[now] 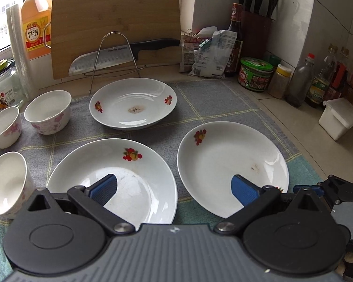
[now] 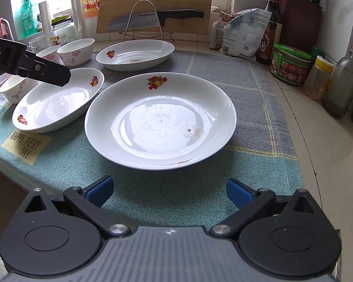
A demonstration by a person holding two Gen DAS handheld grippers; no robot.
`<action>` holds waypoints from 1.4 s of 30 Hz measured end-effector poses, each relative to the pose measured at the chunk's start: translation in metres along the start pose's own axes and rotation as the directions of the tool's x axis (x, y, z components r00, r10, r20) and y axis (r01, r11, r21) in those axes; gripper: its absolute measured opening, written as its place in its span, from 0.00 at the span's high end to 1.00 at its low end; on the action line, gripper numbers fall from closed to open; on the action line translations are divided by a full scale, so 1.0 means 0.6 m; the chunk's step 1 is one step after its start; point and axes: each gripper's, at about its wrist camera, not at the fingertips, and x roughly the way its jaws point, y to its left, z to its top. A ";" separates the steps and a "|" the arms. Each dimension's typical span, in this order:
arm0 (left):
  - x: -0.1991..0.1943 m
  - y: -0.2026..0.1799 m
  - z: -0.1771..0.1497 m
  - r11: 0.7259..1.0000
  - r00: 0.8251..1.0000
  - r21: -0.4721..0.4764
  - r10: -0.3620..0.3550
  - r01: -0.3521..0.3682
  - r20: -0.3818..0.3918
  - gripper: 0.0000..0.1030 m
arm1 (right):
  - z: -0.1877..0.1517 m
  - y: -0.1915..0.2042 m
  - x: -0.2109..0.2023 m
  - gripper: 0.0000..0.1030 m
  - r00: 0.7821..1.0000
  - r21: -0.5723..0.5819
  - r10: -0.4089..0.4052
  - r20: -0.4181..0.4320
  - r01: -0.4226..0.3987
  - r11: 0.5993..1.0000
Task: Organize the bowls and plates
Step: 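Close the left tool on the rim of the white floral plate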
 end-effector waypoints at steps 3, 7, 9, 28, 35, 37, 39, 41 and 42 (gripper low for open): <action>0.016 -0.005 0.011 0.999 1.000 0.031 -0.013 0.013 -0.010 0.01 | 0.001 0.004 0.013 0.00 1.000 -0.012 -0.010 -0.002 0.010 1.000; 0.040 -0.001 0.025 0.998 0.999 0.047 -0.044 0.045 -0.031 0.01 | 0.005 0.010 0.031 0.00 1.000 -0.023 -0.016 -0.009 0.016 1.000; 0.052 -0.001 0.031 0.997 0.998 0.058 -0.053 0.056 -0.045 0.01 | 0.007 0.012 0.035 0.00 1.000 -0.031 -0.017 0.005 0.017 0.999; 0.209 -0.065 0.117 0.938 0.964 0.275 -0.156 0.214 -0.217 0.03 | 0.010 0.014 0.046 0.00 0.998 -0.020 -0.019 0.060 0.020 1.000; 0.244 -0.090 0.120 0.900 0.940 0.336 -0.184 0.279 -0.288 0.13 | 0.003 0.015 0.042 0.00 0.996 -0.022 -0.018 0.091 0.020 1.000; 0.251 -0.092 0.119 0.892 0.933 0.343 -0.191 0.295 -0.305 0.14 | 0.001 0.016 0.042 0.00 0.995 -0.020 -0.018 0.097 0.020 1.000; 0.256 -0.094 0.118 0.880 0.927 0.360 -0.195 0.310 -0.321 0.14 | 0.000 0.016 0.042 0.00 0.995 -0.024 -0.016 0.103 0.018 1.000; 0.259 -0.097 0.117 0.870 0.919 0.370 -0.202 0.327 -0.338 0.16 | -0.001 0.015 0.042 0.00 0.994 -0.028 -0.012 0.110 0.015 0.999; 0.261 -0.098 0.117 0.865 0.916 0.375 -0.204 0.334 -0.346 0.18 | -0.001 0.016 0.041 0.00 0.993 -0.032 -0.009 0.114 0.013 0.999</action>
